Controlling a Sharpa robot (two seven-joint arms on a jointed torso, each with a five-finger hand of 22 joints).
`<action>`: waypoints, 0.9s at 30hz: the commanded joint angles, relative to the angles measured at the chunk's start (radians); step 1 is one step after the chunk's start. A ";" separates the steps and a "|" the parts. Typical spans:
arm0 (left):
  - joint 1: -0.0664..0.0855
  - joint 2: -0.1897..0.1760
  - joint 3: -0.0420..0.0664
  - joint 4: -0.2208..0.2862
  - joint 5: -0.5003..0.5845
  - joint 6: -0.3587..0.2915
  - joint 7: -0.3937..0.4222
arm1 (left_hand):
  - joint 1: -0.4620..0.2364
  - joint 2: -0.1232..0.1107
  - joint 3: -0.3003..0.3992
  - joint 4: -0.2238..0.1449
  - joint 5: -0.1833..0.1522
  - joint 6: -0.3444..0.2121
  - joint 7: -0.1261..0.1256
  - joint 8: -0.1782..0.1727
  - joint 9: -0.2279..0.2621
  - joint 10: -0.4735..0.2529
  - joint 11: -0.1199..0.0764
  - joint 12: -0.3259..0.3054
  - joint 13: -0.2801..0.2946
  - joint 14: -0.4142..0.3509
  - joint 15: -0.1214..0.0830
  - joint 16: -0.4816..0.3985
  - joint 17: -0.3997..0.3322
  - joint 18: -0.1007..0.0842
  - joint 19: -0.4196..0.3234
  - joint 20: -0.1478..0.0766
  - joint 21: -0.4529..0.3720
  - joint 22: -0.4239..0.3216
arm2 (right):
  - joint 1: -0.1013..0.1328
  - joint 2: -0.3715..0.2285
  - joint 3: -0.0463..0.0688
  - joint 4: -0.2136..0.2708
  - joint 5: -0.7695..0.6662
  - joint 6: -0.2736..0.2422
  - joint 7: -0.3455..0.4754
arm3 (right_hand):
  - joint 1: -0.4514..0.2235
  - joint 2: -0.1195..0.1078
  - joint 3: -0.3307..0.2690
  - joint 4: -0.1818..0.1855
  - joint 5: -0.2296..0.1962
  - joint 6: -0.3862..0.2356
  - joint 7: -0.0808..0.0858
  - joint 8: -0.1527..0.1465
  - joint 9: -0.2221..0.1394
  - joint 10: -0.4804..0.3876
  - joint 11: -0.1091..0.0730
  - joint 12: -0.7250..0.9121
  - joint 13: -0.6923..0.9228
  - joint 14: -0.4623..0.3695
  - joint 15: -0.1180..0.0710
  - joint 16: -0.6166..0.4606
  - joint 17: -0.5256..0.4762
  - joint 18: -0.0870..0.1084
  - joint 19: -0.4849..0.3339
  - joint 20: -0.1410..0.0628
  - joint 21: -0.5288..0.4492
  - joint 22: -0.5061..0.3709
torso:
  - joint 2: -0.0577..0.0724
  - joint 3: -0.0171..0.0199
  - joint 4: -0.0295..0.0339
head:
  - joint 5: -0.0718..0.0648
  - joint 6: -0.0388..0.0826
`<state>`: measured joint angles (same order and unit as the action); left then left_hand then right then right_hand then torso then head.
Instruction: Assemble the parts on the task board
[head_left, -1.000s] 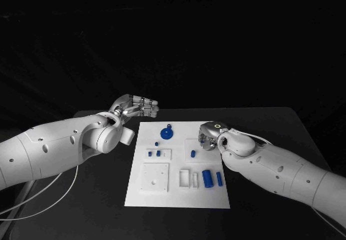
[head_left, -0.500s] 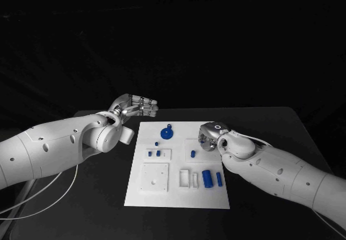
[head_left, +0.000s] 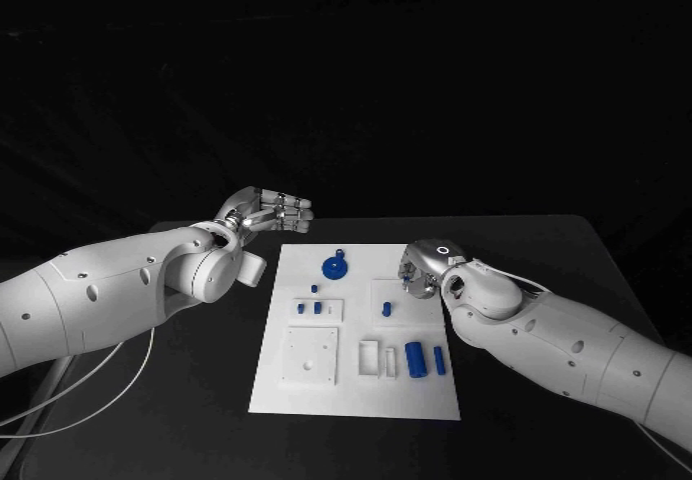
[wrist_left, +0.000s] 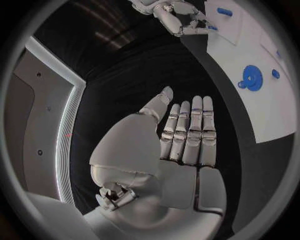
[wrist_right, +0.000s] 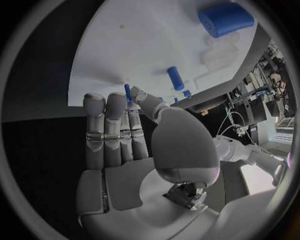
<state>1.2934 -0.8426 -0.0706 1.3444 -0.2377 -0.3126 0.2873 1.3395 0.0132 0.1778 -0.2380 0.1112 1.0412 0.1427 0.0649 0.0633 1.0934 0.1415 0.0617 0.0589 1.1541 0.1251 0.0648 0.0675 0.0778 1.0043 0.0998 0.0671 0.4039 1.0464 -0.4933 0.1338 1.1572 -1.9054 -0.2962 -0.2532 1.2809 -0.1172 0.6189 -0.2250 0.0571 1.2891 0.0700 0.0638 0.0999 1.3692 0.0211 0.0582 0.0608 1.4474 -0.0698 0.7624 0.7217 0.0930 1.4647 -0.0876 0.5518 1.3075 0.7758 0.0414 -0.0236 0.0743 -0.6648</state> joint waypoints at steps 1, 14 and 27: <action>0.003 0.001 0.001 -0.003 0.007 0.012 0.011 | 0.004 0.008 -0.004 0.001 0.006 0.004 0.002 -0.002 0.000 -0.007 -0.002 -0.002 0.000 -0.004 -0.004 -0.004 0.000 -0.003 0.005 0.002 0.005 -0.001 | 0.002 -0.016 0.020 0.036 0.029 -0.030 -0.001 | 0.006 0.002 0.003 0.005 -0.005 0.008 0.001 0.001 0.000 0.018 -0.008 0.003 0.006 0.001 -0.003 -0.004 0.003 0.000 0.013 -0.009 0.009 0.068 | -0.001 0.0002 -0.0015 | 0.003 0.000; 0.004 0.014 0.001 -0.040 0.013 0.012 0.017 | 0.004 0.010 -0.004 0.001 0.006 0.004 0.002 -0.001 0.000 -0.008 -0.001 -0.002 -0.001 -0.005 -0.004 -0.004 0.000 -0.003 0.005 0.002 0.005 -0.005 | -0.019 -0.061 0.066 0.198 0.135 -0.078 0.039 | 0.011 0.000 0.001 0.014 -0.003 0.008 0.002 0.000 -0.001 0.018 -0.008 0.003 0.006 0.003 -0.003 -0.007 0.009 0.007 0.013 -0.007 0.024 0.070 | -0.012 -0.0009 -0.0076 | 0.037 -0.005; 0.003 0.051 0.000 -0.090 0.033 -0.002 0.032 | 0.005 0.011 -0.003 0.000 0.006 0.005 0.002 -0.001 0.000 -0.007 -0.002 -0.002 -0.001 -0.005 -0.004 -0.003 0.000 -0.003 0.005 0.002 0.005 -0.006 | -0.085 0.005 0.056 0.274 0.152 -0.070 0.064 | 0.012 0.003 -0.002 0.014 -0.001 0.005 0.002 0.000 -0.001 0.016 -0.008 0.003 0.006 0.005 -0.003 -0.010 0.010 0.009 0.012 -0.006 0.021 0.068 | -0.028 -0.0005 -0.0170 | 0.135 -0.037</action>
<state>1.2954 -0.7977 -0.0711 1.2563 -0.2210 -0.3136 0.2967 1.3435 0.0172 0.1779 -0.2380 0.1112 1.0412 0.1427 0.0649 0.0632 1.0935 0.1414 0.0617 0.0589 1.1541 0.1251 0.0648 0.0675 0.0778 1.0043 0.0998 0.0671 0.3982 0.9674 -0.4966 0.1937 1.4313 -1.7620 -0.3632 -0.2123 1.2809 -0.1175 0.6182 -0.2163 0.0531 1.2884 0.0704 0.0615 0.0991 1.3705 0.0193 0.0546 0.0613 1.4491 -0.0680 0.7550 0.7309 0.0913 1.4646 -0.0872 0.5737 1.3074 0.7517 0.0416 -0.0381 0.1915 -0.6959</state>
